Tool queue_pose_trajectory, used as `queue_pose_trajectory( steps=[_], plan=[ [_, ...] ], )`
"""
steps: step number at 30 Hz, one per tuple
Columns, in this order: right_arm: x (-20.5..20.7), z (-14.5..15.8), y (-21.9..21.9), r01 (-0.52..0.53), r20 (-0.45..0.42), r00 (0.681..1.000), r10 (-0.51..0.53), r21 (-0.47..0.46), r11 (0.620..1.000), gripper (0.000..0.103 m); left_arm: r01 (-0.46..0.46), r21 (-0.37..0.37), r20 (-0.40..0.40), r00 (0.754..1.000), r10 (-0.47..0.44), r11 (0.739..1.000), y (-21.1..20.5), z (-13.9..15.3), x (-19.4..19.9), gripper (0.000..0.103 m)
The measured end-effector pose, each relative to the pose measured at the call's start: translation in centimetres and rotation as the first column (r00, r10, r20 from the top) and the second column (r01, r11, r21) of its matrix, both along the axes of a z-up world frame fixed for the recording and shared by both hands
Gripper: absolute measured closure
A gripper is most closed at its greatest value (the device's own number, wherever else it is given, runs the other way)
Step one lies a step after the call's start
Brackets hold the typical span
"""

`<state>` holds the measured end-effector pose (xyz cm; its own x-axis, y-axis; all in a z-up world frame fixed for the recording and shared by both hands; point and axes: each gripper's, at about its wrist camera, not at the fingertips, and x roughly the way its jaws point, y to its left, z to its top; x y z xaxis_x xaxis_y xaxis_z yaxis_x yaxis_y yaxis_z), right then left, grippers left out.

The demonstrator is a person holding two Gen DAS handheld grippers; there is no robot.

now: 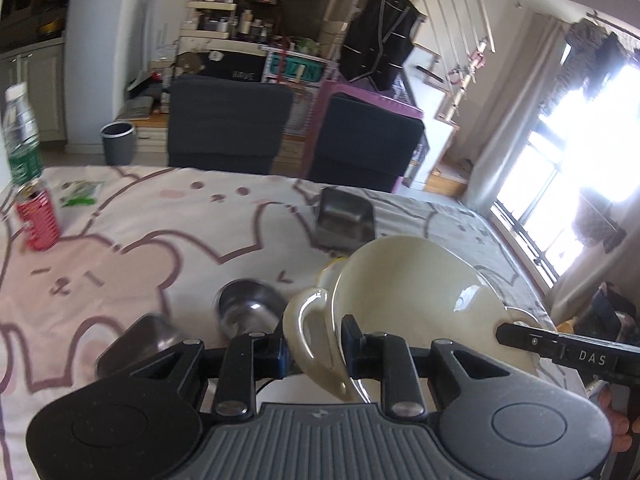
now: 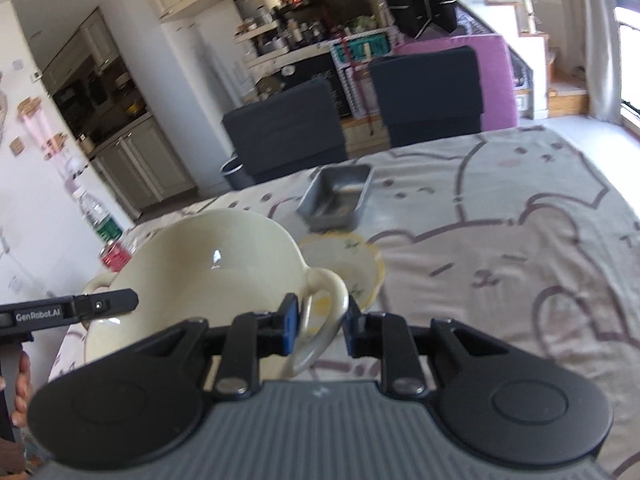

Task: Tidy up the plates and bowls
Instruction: 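Lower the cream bowl onto the white plate with both grippers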

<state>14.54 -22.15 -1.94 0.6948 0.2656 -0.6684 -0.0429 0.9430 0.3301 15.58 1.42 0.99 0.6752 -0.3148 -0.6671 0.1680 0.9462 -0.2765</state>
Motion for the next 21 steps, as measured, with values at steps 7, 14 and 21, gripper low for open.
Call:
queue_pose_trajectory(
  steps=[7,14,21],
  plan=[
    [-0.2,-1.3,2.9,-0.067,-0.032,0.997,0.066,-0.026,0.997,0.075,-0.026,-0.018,-0.037,0.999,0.025,1.0,2.4,-2.4,-2.1,0.076],
    [-0.7,-2.7,3.2,-0.058,-0.101,0.993,0.058,-0.002,0.998,0.075,0.013,-0.043,-0.085,0.996,-0.017,0.999,2.8,-4.3,-3.2,0.076],
    [-1.1,-4.0,3.8,-0.078,-0.152,0.986,0.074,-0.024,0.997,0.075,0.04,-0.058,-0.146,0.988,-0.048,0.998,3.1,-6.4,-3.2,0.075]
  ],
)
